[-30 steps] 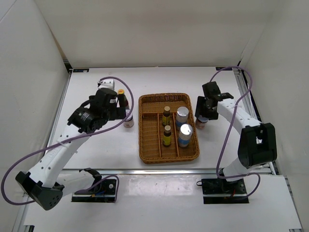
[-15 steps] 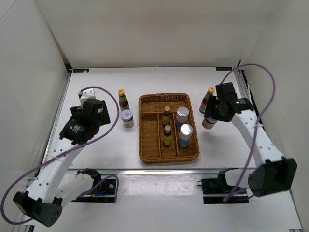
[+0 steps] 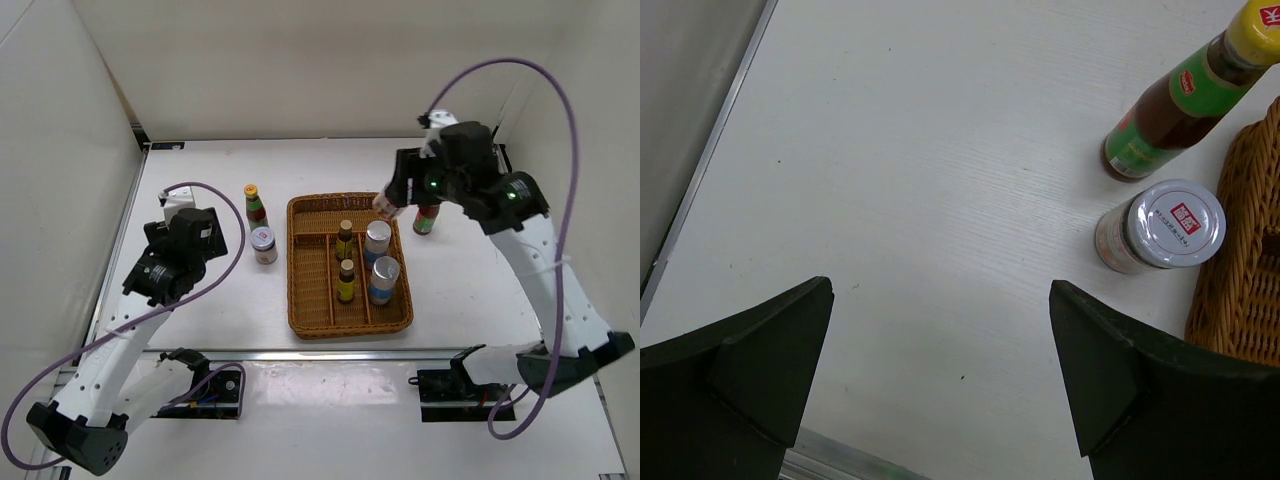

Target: Organize the condiment bottles

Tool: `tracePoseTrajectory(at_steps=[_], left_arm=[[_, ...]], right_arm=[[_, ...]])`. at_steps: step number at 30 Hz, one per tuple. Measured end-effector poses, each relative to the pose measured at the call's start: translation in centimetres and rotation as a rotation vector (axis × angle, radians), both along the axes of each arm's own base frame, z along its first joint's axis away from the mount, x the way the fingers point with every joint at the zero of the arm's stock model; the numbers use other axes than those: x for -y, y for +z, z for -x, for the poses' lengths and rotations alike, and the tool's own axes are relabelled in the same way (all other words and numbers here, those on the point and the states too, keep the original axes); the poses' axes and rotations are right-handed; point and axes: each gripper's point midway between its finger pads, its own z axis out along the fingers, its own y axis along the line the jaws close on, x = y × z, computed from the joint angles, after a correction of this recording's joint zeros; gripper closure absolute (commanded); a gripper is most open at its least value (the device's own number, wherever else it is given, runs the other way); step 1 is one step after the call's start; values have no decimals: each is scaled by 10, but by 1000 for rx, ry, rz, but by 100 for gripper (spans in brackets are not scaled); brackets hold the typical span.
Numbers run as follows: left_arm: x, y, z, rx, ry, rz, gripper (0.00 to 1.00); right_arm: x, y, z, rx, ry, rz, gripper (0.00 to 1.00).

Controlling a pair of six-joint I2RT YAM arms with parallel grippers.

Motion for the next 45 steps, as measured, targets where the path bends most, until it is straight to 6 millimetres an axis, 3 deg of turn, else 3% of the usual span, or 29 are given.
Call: tracePoseTrajectory(at_steps=[3,7,13,20,32,42,43,44,45], left_arm=[[-2,5,3,23,1,7,0],[-4,11,4,47,8,12,0],[-4,8,3,39,10,5,0],[-4,5,4,30,9,0,0],[-4,3,3,23,8,-3,0],[-3,2,2,16,6,-9,0],[-3,2,2,17,5,-9,0],[-3,2,2,17,5,-10,0],[-3,2,2,18,5,-10,0]], right_arm=[[-37,-10,0,-32,102,21,100],[-85,-41,10,-106,226,77,100],[-130,-71,30,-164,345,129,100],[-152,-86,30,-152,386,124,100],[-186,-198,11,-291,415,218,100],[-202,-246,-1,-336,403,245,100],[-205,-248,-2,-340,402,238,97],[-207,-247,-5,-334,394,231,86],[-207,-247,-5,-334,390,228,68]])
